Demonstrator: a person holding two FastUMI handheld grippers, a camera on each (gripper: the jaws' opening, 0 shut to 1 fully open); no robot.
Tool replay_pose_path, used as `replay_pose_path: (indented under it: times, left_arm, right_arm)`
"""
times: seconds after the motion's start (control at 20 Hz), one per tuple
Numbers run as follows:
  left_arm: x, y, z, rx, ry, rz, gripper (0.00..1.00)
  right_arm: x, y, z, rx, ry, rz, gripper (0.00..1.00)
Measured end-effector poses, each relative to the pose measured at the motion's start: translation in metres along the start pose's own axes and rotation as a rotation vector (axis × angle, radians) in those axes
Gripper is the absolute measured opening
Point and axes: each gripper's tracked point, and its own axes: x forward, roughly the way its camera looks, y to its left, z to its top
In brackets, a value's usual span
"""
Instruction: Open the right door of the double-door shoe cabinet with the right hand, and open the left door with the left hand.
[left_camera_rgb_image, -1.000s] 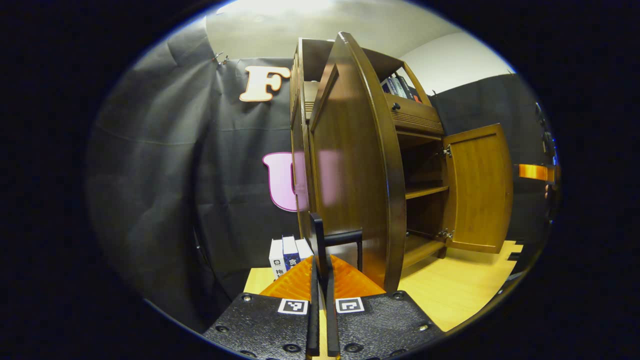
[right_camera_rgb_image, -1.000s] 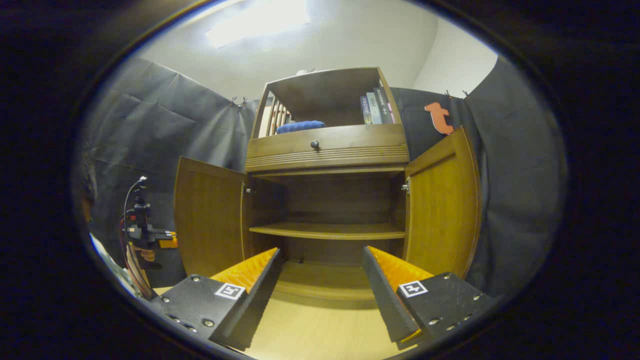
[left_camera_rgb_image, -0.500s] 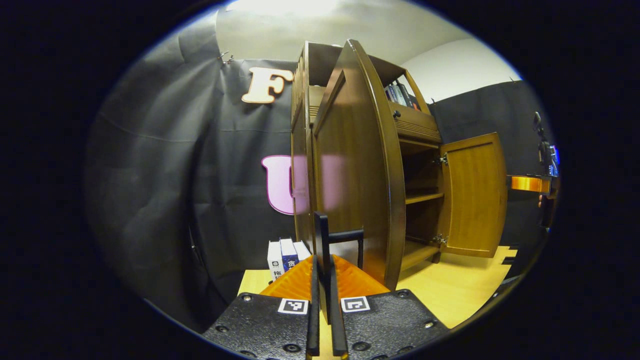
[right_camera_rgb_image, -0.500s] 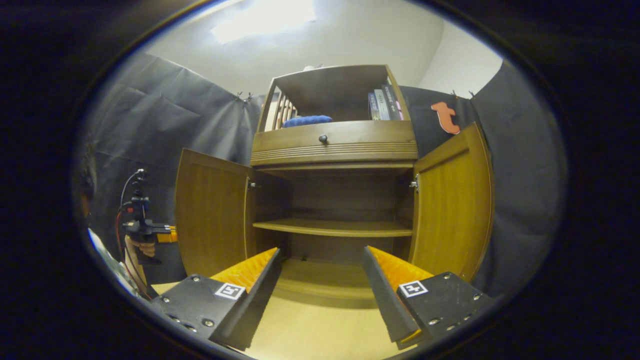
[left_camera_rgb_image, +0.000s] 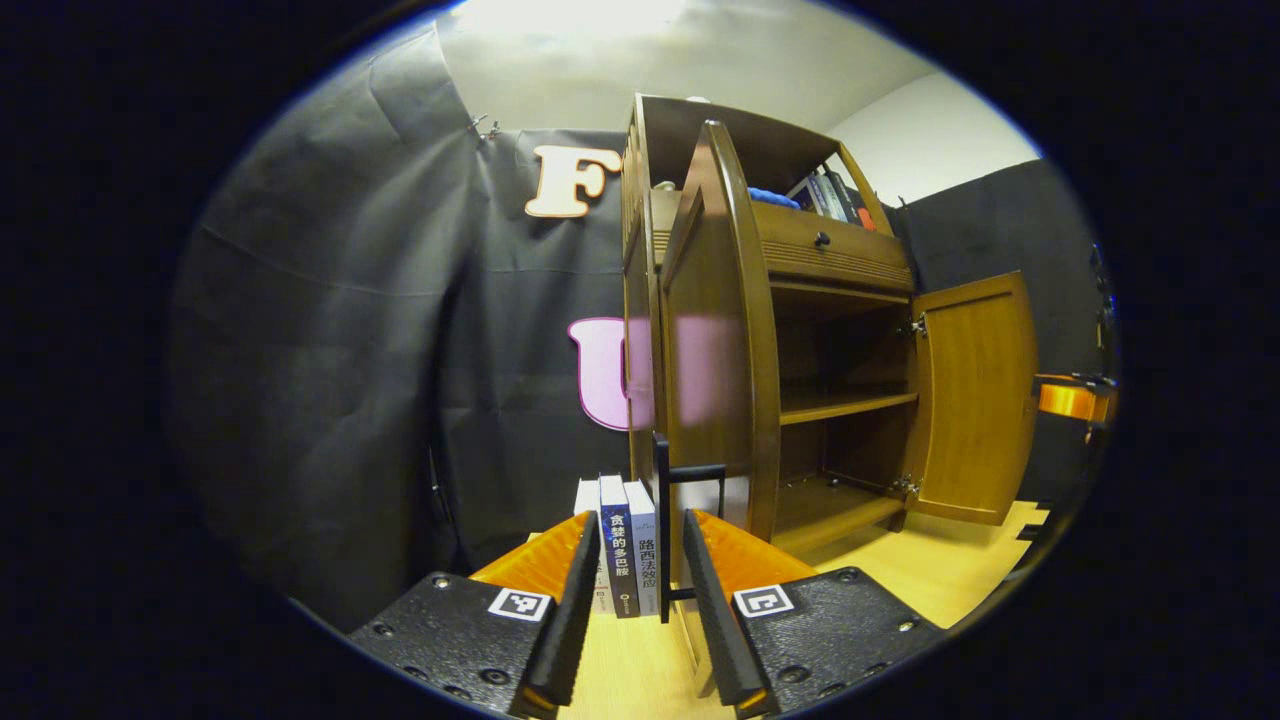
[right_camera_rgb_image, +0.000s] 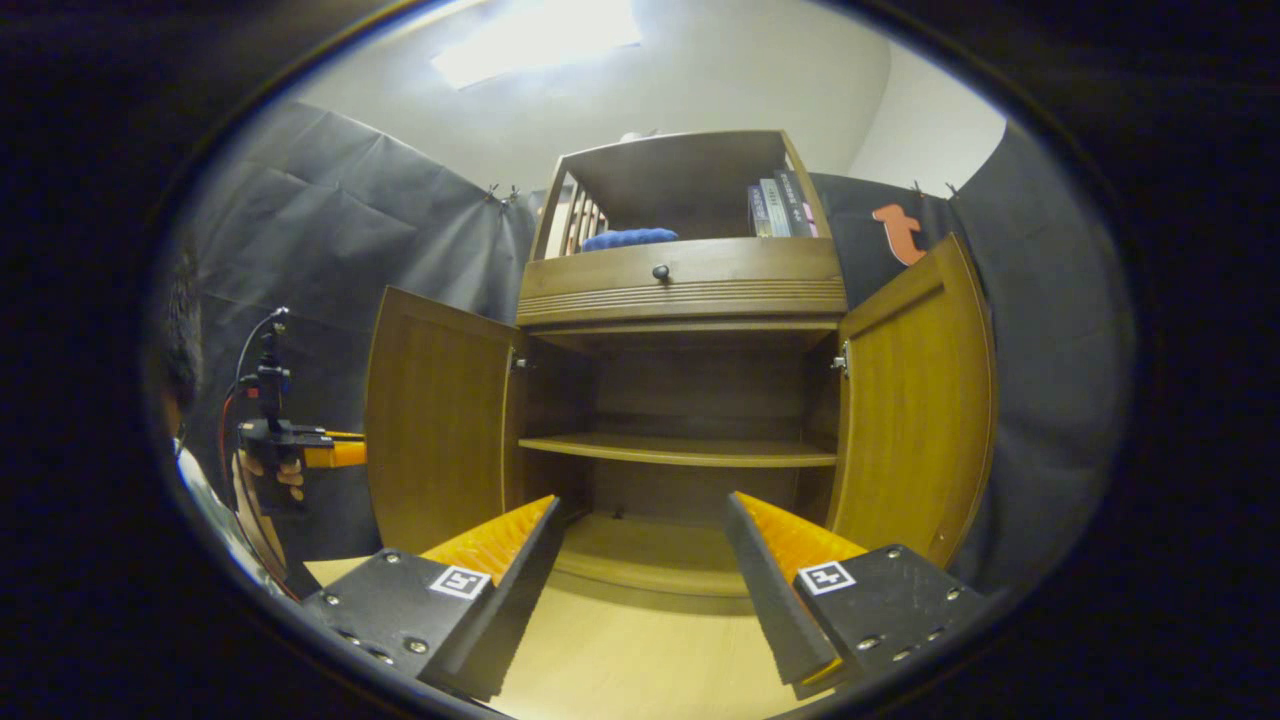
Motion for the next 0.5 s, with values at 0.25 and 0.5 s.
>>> replay_pose_path:
  times: [0.25,0.5]
  left_arm:
    - [-0.019,0.005,0.018,0.003,-0.025,0.113,0.73]
    - [-0.027,-0.015,0.031,-0.019,-0.032,0.161,0.82]
  right_arm:
    - [-0.004,-0.003,0.000,-0.013,0.024,-0.009,0.96]
    - [-0.021,-0.014,0.017,-0.025,0.019,-0.129,0.95]
